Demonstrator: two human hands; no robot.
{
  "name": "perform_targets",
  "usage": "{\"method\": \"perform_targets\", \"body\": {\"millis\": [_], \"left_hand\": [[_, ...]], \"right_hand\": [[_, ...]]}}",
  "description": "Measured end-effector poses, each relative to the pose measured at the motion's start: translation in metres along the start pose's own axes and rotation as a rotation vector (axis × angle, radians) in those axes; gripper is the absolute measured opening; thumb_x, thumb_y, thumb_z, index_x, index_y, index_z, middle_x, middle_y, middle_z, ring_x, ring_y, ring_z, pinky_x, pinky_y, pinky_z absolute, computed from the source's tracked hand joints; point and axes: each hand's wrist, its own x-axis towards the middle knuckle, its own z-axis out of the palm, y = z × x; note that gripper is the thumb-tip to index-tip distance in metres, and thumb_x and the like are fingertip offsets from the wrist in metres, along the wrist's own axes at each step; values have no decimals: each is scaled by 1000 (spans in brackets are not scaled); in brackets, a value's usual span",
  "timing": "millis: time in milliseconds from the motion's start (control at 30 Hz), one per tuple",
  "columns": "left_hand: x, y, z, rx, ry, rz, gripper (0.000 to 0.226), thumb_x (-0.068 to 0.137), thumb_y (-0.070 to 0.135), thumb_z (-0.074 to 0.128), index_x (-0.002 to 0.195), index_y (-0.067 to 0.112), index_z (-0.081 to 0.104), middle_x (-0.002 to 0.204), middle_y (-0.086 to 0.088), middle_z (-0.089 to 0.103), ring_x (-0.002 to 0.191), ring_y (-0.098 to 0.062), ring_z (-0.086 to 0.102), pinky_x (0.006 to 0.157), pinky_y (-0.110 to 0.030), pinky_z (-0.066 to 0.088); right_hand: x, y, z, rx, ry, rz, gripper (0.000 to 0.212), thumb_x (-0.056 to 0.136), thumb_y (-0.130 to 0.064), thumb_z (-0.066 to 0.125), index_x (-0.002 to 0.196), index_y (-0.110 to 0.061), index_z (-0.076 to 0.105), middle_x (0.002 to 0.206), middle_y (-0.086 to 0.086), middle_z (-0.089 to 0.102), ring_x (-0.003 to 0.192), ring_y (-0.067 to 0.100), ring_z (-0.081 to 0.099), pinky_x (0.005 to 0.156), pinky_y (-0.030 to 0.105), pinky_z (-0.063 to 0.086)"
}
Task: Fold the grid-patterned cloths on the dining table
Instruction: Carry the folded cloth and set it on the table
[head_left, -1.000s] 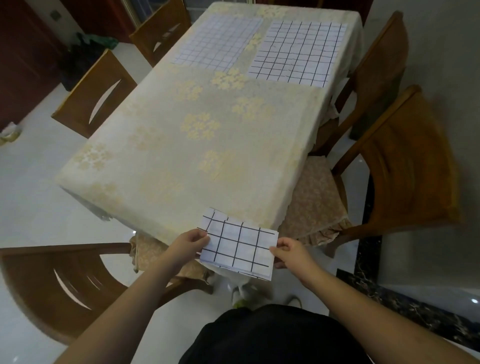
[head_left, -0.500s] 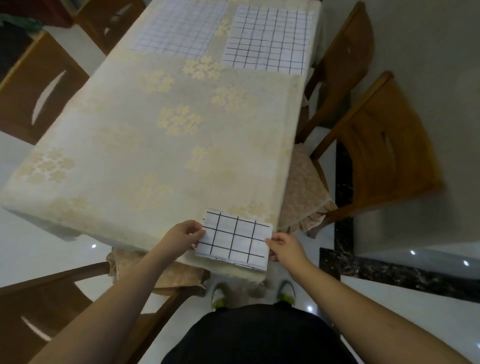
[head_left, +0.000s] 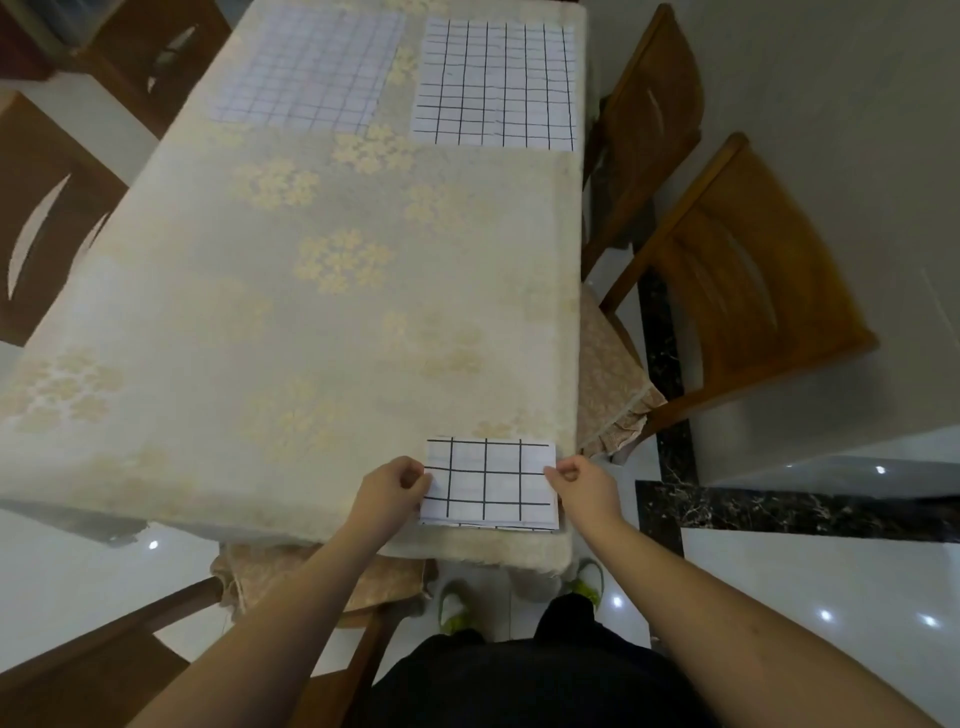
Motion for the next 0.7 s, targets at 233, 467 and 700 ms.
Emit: {"method": "perform_targets", "body": {"millis": [233, 467, 700], "left_hand": [[3, -4, 4, 46, 25, 20, 13, 92, 30, 62, 96, 18, 62, 78, 3, 65, 70, -12, 61, 61, -21, 44], [-4, 3, 1, 3, 287, 48, 23, 100, 34, 44, 102, 13, 55, 76, 1, 62, 64, -15, 59, 56, -31, 48], [4, 3, 37, 651, 204, 753, 55, 102, 39, 26, 149, 11, 31, 156, -8, 31, 145, -24, 27, 115, -40, 22]], "right_hand": [[0, 5, 5, -1, 19, -4, 14, 90, -30, 66, 91, -17, 61, 83, -3, 63, 82, 17, 62, 75, 31, 51], [-8, -1, 4, 16, 226, -70, 40, 96, -47, 47, 116, -12, 52, 111, 5, 52, 92, 20, 56, 74, 32, 47], [-13, -6, 36, -485, 176, -592, 57, 99, -45, 23, 147, -16, 34, 153, 4, 36, 143, 22, 28, 117, 43, 24]]}}
